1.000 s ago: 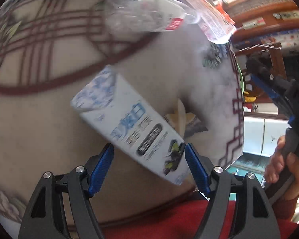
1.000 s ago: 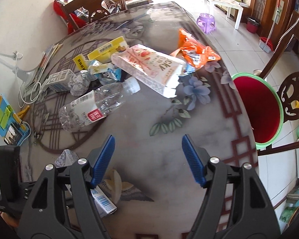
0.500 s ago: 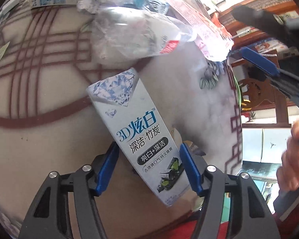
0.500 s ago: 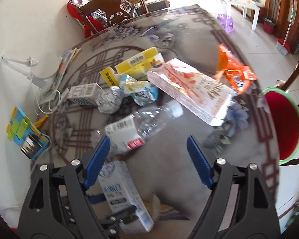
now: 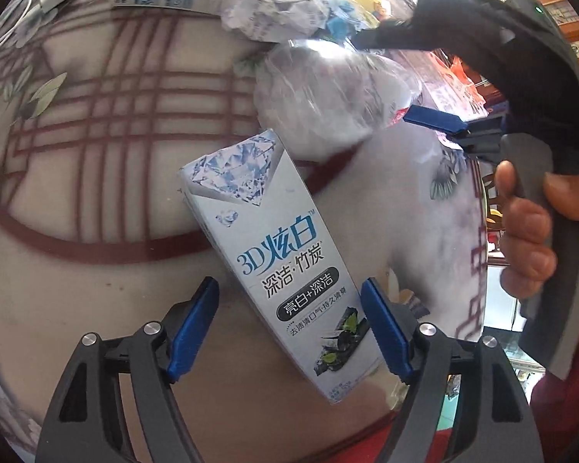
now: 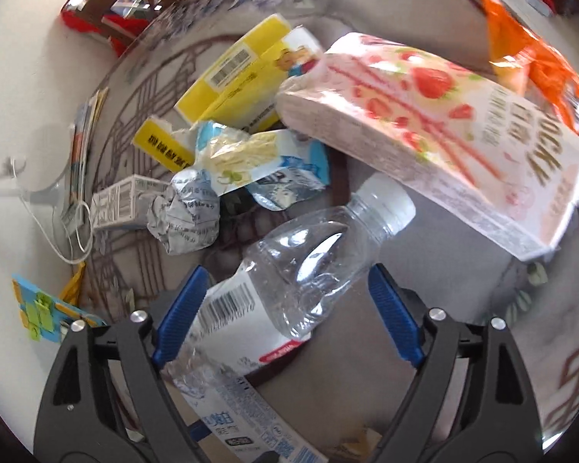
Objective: Collect trash
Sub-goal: 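Grasp the clear plastic water bottle with the right tool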
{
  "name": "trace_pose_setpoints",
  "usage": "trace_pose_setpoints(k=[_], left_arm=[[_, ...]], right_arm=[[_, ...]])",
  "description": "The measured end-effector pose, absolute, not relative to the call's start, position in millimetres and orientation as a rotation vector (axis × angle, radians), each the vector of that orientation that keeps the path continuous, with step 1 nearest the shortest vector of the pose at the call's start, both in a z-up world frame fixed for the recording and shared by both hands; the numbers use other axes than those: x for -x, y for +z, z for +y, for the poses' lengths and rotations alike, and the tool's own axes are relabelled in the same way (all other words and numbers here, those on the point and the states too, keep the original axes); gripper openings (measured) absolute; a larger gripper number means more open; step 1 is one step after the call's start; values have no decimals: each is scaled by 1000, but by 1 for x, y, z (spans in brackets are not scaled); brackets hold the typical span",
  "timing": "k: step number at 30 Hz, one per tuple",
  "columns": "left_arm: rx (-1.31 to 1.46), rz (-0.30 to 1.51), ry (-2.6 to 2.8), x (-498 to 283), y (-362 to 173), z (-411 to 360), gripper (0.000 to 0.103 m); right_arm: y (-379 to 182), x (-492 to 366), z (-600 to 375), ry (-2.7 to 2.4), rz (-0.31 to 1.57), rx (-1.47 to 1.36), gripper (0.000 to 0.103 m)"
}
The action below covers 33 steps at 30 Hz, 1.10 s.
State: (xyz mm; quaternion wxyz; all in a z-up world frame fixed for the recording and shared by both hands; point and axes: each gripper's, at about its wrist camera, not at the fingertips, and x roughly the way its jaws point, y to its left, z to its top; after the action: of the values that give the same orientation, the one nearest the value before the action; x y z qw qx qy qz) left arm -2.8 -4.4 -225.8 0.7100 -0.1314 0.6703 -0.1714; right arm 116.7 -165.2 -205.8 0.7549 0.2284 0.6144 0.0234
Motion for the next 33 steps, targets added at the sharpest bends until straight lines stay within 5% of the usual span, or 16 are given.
trace_pose_setpoints(k=[4, 10, 13, 15, 22, 24, 33], left_arm=[[281, 1480, -343, 4, -223, 11, 74], [301, 1475, -262, -1, -223, 41, 80], [336, 1479, -239, -2, -223, 47, 79], [392, 1485, -239, -2, -224, 51, 78], [479, 1440, -169, 2, -229, 48, 76], [445, 1410, -160, 3, -226, 47, 58], [432, 1315, -173, 2, -203, 59, 50]], right_arm=[[-199, -121, -138, 160, 1319, -292, 58], [-188, -108, -105, 251, 1327, 37, 55], [-187, -98, -103, 228, 1315, 61, 63], [-185, -91, -105, 221, 1304, 40, 80], [-187, -83, -109, 185, 1297, 56, 81], [-189, -83, -110, 198, 1302, 58, 58], [-171, -65, -124, 247, 1249, -51, 50]])
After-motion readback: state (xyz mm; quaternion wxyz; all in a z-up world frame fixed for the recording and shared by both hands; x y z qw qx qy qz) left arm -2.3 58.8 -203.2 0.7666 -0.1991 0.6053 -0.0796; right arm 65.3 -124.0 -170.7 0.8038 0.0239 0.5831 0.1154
